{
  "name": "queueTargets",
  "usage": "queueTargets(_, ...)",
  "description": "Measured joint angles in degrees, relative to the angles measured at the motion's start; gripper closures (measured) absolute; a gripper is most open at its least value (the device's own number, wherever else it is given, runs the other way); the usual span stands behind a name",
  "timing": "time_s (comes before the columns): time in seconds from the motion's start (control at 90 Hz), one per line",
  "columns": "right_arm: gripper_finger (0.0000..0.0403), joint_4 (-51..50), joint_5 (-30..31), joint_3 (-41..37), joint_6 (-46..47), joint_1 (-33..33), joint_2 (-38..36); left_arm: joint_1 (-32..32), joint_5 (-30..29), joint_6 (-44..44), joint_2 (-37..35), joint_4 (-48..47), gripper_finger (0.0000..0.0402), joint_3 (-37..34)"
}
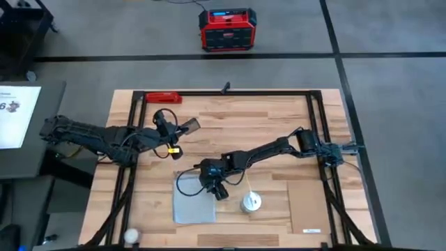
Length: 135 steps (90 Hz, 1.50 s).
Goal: Apply microfiber cloth
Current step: Wipe the front of the black phone with the white microfiber cloth
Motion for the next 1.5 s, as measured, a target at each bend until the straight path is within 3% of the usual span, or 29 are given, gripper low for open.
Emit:
queueTargets(0.189,0.0193,3.46,0.15,-2.44,1.61,-0.35,0.23,0.0,-0.01,-0.01,0.0,0.04,0.0395,0.0)
queueTargets(0.278,0.0213,4.58,0.23,-1.81,1.13,-0.37,2.04,0.01,0.0,-0.14,0.01,0.03,0.0395,0.0)
queueTargets(0.533,0.0385,4.59,-0.2,1.93,-0.04,-0.35,7.37,0.02,0.26,-0.36,0.02,-0.31,0.0395,0.04)
queueTargets(0.711,0.0397,2.08,2.22,3.66,-1.13,-0.83,4.37,0.02,0.33,-0.93,0.02,-1.14,0.0395,0.04)
queueTargets(0.867,0.0399,-0.97,11.64,4.27,-5.43,-0.75,-1.97,0.01,1.61,-2.36,0.02,-0.9,0.0395,0.04)
queueTargets(1.078,0.0401,-4.08,18.56,4.81,-6.12,-0.13,-13.06,-1.17,1.86,-2.55,0.02,1.6,0.0395,0.04)
queueTargets(1.322,0.0402,-9.5,33.0,4.9,-8.42,0.71,-20.89,-3.51,1.86,-2.89,0.02,3.22,0.0395,0.04)
queueTargets(1.5,0.0402,-10.5,41.16,4.7,-10.1,0.33,-22.55,-6.17,3.16,-3.0,0.45,7.87,0.0395,0.04)
